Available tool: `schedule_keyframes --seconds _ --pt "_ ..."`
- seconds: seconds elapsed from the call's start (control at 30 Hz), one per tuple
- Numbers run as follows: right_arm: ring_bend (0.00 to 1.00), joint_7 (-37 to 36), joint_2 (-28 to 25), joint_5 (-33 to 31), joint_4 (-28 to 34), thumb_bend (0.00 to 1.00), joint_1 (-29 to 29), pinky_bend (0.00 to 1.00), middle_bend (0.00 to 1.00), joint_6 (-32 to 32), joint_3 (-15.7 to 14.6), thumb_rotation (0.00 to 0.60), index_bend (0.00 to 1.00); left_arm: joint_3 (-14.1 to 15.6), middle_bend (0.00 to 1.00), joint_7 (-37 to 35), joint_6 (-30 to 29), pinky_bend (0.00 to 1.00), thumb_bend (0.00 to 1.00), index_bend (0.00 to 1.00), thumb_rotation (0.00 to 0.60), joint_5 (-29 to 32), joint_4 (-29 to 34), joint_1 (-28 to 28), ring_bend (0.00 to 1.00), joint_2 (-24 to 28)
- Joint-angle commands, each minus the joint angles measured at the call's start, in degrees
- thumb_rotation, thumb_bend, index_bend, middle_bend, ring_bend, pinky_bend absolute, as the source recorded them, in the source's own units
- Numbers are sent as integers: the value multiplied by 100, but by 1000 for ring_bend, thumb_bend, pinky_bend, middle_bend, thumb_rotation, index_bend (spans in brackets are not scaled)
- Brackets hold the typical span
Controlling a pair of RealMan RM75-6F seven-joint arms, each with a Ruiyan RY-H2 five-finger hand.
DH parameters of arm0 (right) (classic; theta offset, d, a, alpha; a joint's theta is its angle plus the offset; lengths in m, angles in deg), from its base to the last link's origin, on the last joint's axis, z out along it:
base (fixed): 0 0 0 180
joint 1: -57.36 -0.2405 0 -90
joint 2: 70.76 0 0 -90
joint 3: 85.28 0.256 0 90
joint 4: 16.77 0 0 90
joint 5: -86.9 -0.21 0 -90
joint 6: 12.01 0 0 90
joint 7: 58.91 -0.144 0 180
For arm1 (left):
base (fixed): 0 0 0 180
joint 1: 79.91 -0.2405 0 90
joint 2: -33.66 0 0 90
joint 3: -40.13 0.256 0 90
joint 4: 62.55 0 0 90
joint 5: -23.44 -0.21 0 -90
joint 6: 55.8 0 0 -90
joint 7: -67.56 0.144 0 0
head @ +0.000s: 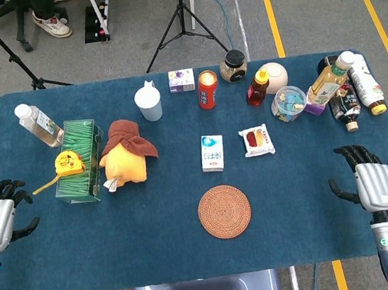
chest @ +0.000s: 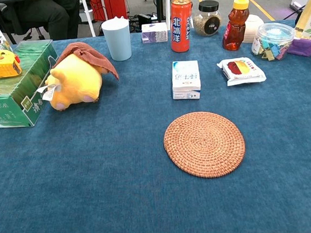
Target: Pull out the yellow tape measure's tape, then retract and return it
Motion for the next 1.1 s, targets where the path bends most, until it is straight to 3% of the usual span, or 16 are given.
schedule_keyframes --seconds 0.03,0.2,0.37,1.1 --pt "170 -7 6 -45 -5 382 -11 243 226 24 20 467 206 -117 157 326 488 240 212 294 600 420 63 333 64 189" --pt "170 -44 -1 -135 -32 382 -11 244 225 46 54 464 204 -304 78 955 1210 212 211 181 600 1006 -17 988 6 252" --pt "170 -24 -16 -188 -20 381 8 244 226 11 77 469 203 -378 46 1410 1629 203 211 129 600 1565 -214 1466 0 112" --pt "170 281 -88 -449 212 381 63 245 226 -126 159 464 198 -198 45 2027 2715 196 212 129 600 2897 -1704 2912 0 -859"
